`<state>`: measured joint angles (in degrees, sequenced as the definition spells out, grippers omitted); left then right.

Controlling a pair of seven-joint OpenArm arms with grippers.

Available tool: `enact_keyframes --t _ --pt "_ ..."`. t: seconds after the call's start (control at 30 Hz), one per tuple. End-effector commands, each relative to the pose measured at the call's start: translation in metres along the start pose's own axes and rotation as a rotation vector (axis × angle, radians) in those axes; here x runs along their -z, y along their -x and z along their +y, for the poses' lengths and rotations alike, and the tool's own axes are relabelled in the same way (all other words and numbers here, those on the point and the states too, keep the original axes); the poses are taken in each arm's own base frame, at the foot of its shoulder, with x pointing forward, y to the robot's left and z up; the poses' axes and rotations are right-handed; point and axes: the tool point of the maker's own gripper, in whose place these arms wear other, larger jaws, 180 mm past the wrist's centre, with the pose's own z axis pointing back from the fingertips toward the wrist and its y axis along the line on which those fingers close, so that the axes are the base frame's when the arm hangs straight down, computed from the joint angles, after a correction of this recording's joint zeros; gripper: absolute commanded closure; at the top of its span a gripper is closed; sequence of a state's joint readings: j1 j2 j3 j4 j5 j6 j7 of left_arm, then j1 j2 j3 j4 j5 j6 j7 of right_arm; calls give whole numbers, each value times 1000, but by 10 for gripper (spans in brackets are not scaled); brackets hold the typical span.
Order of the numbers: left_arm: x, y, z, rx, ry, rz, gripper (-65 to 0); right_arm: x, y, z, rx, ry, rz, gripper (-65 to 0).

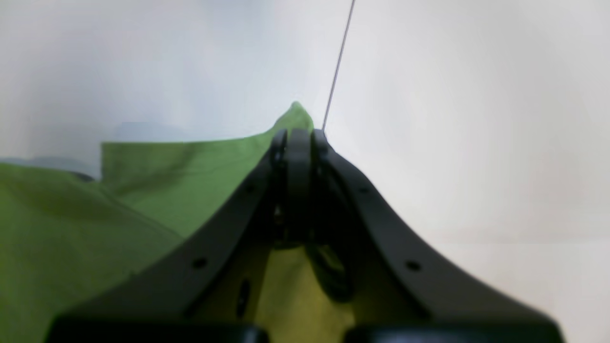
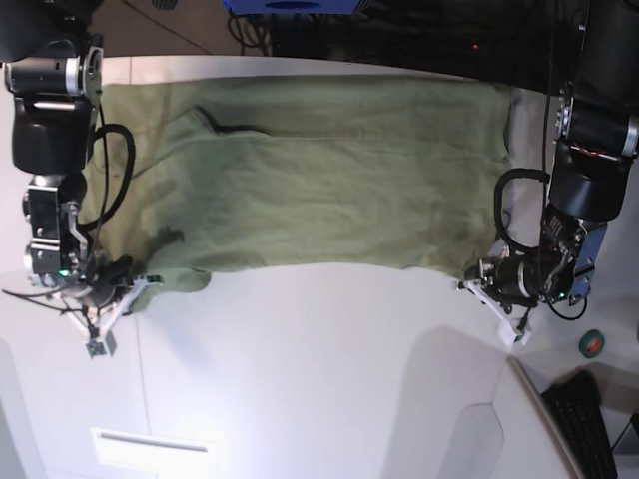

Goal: Layout the t-shirt on the table in an organized manner, then fold the t-shirt properly
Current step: 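Fold the hem over toward the collar edge with both grippers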

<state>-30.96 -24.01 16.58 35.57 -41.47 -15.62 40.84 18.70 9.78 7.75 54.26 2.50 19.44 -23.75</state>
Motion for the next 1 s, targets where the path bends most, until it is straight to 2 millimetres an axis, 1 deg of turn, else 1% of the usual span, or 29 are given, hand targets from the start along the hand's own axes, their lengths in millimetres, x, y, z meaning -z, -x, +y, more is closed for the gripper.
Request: enact_keyframes --t 0.0,0.1,0.17,0.2,0.27,0.3,0.4,0.5,0.6,0.67,0.83,0.97 --pt "-11 -25 0 17 6 -49 0 -4 -29 -9 -7 16 -81 0" --pt "-13 -27 -6 36 15 -48 0 -5 -37 -10 -9 17 -130 0" --pt "-16 -25 -1 36 6 -34 0 -6 -43 -10 -8 16 -178 0" --pt "-16 -26 -2 40 8 -36 0 -5 -38 -9 -3 13 -191 0" --pt "-15 -22 -2 44 9 -30 0 -4 -36 -8 4 9 -224 0" --pt "-16 -23 -4 50 13 -36 0 -2 -34 -7 11 7 -233 0" --pt "-16 -17 -10 71 25 -37 0 4 -21 -7 32 1 -238 0" --pt "-22 -14 -6 60 29 -61 0 5 -21 -8 38 1 -259 0" --pt "-33 -9 -1 14 42 -68 0 5 -21 -8 34 2 -260 0" --pt "-44 -5 -2 1 55 -63 0 2 -24 -14 26 12 -267 0" --pt "-74 4 -16 58 77 -85 0 -3 -28 -20 11 23 -284 0" --pt "-89 23 -20 86 75 -57 0 -18 -33 -27 -31 43 -319 0"
